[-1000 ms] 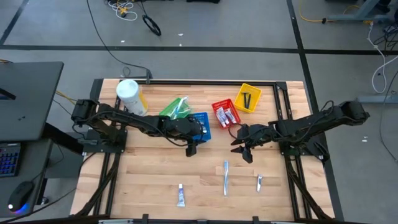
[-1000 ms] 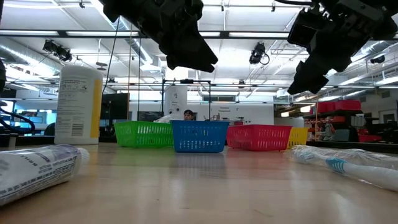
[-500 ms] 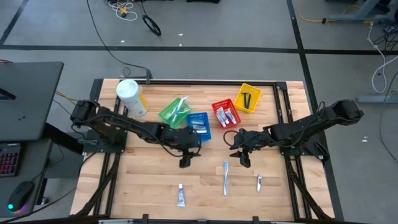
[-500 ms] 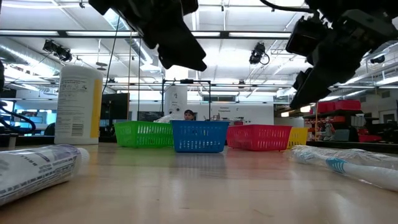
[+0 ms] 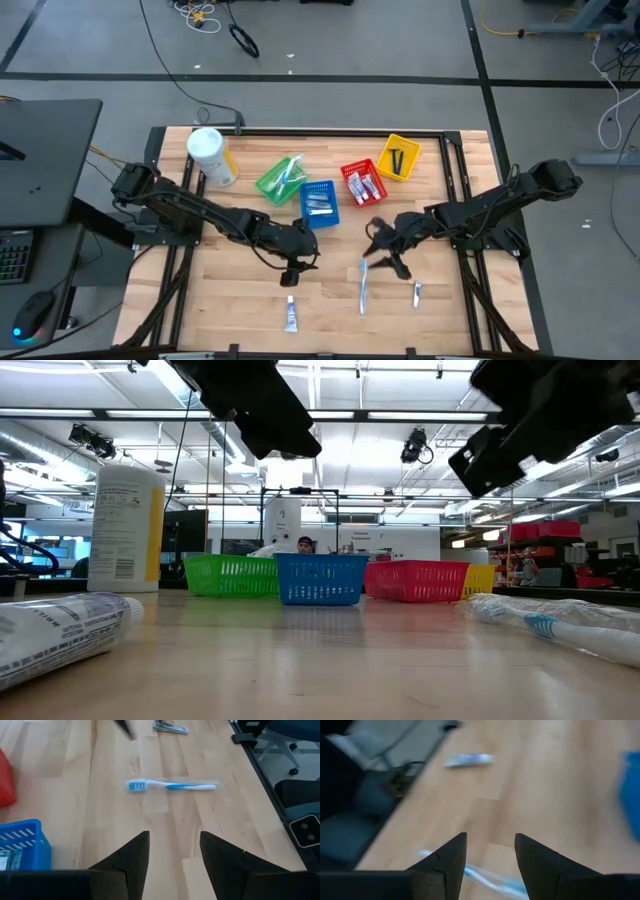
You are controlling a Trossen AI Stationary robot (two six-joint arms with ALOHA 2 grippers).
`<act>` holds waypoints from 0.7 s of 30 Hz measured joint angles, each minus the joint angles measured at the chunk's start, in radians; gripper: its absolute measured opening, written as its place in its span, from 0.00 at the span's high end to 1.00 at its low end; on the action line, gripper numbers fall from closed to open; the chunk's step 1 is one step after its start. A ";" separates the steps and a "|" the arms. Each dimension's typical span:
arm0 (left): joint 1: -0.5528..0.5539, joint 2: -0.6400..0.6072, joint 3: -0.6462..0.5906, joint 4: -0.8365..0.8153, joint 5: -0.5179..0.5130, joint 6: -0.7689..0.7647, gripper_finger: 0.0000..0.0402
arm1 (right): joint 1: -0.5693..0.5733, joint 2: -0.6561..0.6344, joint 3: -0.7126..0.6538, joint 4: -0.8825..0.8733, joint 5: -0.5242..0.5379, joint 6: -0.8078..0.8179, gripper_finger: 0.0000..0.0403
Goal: Pick & Place Travel size toiletries
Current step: Put the blue toothbrush into the green bin
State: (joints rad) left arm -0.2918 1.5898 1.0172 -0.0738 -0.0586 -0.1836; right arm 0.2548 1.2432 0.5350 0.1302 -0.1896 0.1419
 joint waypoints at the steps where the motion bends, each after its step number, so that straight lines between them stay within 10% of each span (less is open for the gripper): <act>1: -0.002 0.000 0.000 0.000 0.000 0.002 0.54 | 0.013 0.011 0.000 0.025 -0.026 -0.018 0.56; 14: -0.003 0.000 0.000 0.002 -0.046 -0.026 0.54 | 0.120 0.351 0.000 0.119 -0.023 -0.204 0.56; 21: -0.003 0.000 0.000 0.003 -0.047 -0.045 0.54 | 0.119 0.416 0.001 0.211 0.177 -0.423 0.56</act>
State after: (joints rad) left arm -0.2951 1.5898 1.0172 -0.0708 -0.1051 -0.2287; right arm 0.3741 1.6591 0.5358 0.3408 -0.0129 -0.2807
